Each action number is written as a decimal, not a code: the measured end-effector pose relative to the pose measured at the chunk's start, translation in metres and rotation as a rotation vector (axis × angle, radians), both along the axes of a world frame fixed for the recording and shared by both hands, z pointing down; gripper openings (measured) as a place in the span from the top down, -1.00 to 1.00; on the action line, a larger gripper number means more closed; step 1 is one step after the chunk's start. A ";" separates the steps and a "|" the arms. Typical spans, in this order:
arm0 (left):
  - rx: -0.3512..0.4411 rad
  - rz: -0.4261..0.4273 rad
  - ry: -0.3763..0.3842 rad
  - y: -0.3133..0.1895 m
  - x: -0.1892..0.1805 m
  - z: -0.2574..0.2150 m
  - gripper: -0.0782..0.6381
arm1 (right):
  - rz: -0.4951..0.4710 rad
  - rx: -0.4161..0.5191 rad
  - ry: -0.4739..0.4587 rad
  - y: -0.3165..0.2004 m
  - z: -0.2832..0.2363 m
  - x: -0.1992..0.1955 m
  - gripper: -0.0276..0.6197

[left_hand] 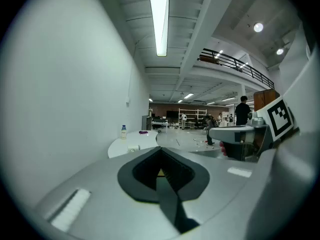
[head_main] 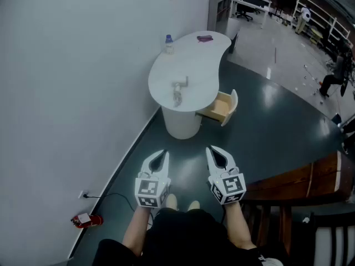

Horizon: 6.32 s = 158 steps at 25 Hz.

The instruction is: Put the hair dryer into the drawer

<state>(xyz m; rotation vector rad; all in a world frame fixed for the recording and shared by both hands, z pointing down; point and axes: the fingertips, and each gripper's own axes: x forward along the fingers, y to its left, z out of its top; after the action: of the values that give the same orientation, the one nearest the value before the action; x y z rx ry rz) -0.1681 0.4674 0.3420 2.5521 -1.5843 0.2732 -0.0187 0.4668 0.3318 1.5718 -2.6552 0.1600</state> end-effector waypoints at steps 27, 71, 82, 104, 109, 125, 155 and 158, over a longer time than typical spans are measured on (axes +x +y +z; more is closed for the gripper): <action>0.008 -0.046 -0.001 -0.053 0.015 0.014 0.76 | -0.062 -0.024 0.003 -0.052 0.024 0.005 0.91; -0.115 0.177 0.056 -0.424 -0.105 0.058 0.76 | 0.173 -0.195 0.038 -0.399 0.070 -0.115 0.91; -0.227 0.084 0.057 -0.495 -0.091 0.107 0.76 | 0.078 -0.314 0.038 -0.486 0.127 -0.102 0.91; -0.419 0.004 0.044 -0.563 -0.094 0.208 0.76 | 0.034 -0.563 -0.007 -0.568 0.252 -0.106 0.89; -0.440 -0.001 0.046 -0.570 -0.094 0.214 0.76 | 0.038 -0.632 -0.029 -0.577 0.270 -0.108 0.80; -0.510 -0.017 0.048 -0.578 -0.095 0.243 0.76 | 0.064 -0.812 -0.030 -0.592 0.329 -0.114 0.14; -0.553 -0.055 0.065 -0.580 -0.103 0.254 0.76 | 0.040 -0.868 -0.029 -0.600 0.336 -0.123 0.24; -0.550 -0.057 0.066 -0.579 -0.102 0.251 0.76 | 0.037 -0.870 -0.034 -0.600 0.335 -0.123 0.25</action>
<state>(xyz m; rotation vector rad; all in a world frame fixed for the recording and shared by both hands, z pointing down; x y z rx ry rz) -0.2703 -0.1118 0.5934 2.0700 -1.3243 0.5280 -0.1414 -0.1334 0.6665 1.2824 -2.0667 1.1542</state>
